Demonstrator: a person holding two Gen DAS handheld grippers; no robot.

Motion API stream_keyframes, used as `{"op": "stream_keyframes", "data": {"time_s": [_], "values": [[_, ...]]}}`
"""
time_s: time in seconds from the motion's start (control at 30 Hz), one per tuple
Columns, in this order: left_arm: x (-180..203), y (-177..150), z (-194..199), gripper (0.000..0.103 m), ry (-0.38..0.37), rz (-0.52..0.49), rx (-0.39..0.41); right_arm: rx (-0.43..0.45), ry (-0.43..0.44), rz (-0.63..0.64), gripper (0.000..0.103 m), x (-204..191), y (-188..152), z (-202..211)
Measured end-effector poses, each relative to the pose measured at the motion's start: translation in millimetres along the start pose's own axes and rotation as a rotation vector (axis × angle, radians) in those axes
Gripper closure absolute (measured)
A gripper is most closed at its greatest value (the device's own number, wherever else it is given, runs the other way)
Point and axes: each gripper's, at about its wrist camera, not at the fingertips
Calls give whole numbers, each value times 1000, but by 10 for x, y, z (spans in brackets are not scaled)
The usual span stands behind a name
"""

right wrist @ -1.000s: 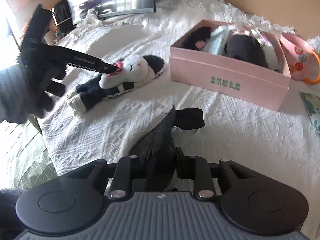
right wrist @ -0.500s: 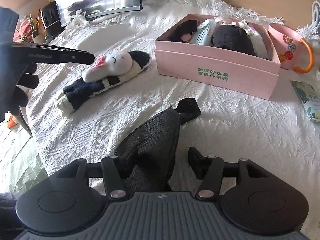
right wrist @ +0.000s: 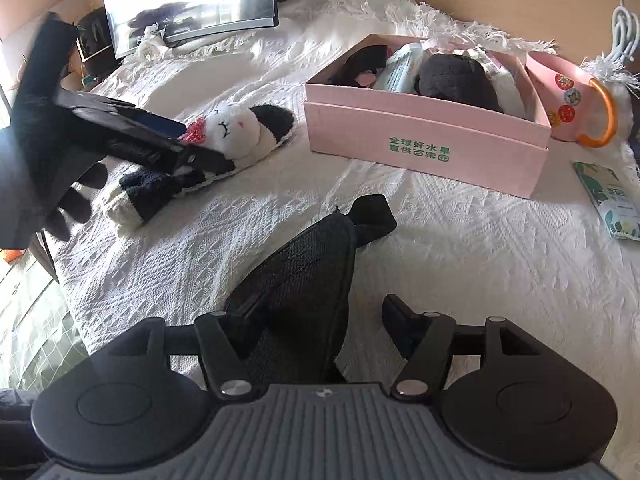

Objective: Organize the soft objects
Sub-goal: 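Lift the plush bunny with the left tool while the right tool holds the pouch, then carry the plush bunny over the pink box and open the left tool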

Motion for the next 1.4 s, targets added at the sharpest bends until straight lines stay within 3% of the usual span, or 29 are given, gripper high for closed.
{"op": "stream_keyframes", "data": {"time_s": [0.1, 0.3, 0.37, 0.43, 0.5, 0.57, 0.7, 0.9, 1.07, 1.2, 1.4], "values": [[-184, -5, -119, 10, 59, 60, -8, 1, -2, 5, 38, -8, 5, -3], [-237, 16, -222, 6, 26, 87, -18, 7, -7, 11, 39, -29, 6, 0], [-252, 14, -229, 5, 22, 97, -15, 6, 10, 17, 50, -44, 17, 20], [-253, 5, -231, 5, 19, 100, -10, 0, 31, 27, 73, -65, 43, 69], [-269, -7, -239, 6, 14, 109, -5, 7, 42, 30, 81, -51, 81, 160], [-269, -20, -222, 12, 15, 122, -3, 21, 56, 16, 82, 13, 124, 294], [-204, -93, -104, 37, 20, 111, 38, 86, -8, 26, 83, 180, 135, 558], [-34, -207, 98, 43, 57, 87, 64, 97, -87, -12, 83, 496, -6, 744], [193, -172, 413, 43, -12, 126, 88, 107, -127, -55, 83, 685, -190, 838], [432, 156, 658, 43, -79, 110, 142, 137, -132, -101, 83, 821, -245, 887], [605, 1147, 584, 41, -176, 131, 286, 196, -135, -154, 83, 867, -209, 924]]}}
Point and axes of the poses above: each gripper's, at about its wrist camera, not at the fingertips, and z roughly against the way its jaws point, x to its right, y to its top, and after that the axes turned 14 degrees about -y, right-handed
